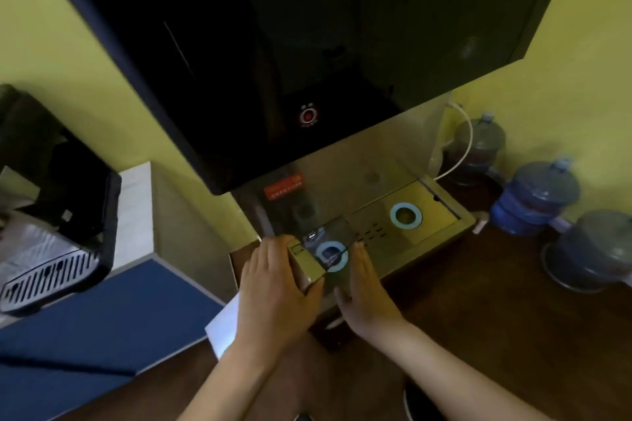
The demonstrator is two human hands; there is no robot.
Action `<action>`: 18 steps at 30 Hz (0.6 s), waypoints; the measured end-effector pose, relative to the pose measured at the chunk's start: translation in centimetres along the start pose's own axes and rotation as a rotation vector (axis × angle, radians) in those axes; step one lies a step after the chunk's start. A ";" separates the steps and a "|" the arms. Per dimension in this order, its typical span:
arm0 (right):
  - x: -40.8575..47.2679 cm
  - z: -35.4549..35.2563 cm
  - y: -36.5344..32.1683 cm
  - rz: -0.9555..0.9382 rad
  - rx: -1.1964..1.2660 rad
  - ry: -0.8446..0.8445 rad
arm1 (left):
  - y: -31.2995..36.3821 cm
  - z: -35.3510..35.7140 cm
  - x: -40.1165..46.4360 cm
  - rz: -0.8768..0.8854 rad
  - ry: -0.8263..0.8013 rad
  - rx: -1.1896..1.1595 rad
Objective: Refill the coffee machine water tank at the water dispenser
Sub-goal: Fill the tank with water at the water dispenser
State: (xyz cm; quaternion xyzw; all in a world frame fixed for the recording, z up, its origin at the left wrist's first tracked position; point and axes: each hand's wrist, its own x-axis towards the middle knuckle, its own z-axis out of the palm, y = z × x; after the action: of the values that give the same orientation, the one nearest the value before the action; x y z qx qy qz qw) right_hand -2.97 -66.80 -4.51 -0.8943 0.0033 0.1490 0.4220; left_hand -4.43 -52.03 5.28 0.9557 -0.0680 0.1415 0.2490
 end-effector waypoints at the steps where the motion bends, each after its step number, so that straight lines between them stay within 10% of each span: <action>1: 0.3 -0.5 1.0 -0.014 0.030 -0.054 | 1.2 0.8 0.2 -0.004 0.005 0.035; 18: 4.7 -5.1 4.9 -0.098 0.277 -0.512 | 8.8 5.8 5.3 -0.088 -0.252 0.528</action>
State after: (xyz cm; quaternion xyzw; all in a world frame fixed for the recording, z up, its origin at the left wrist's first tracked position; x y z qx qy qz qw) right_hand 2.18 -73.28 -6.44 -0.7605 -0.1264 0.3475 0.5338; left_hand 0.19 -62.87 6.05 0.9995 -0.0177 0.0236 -0.0128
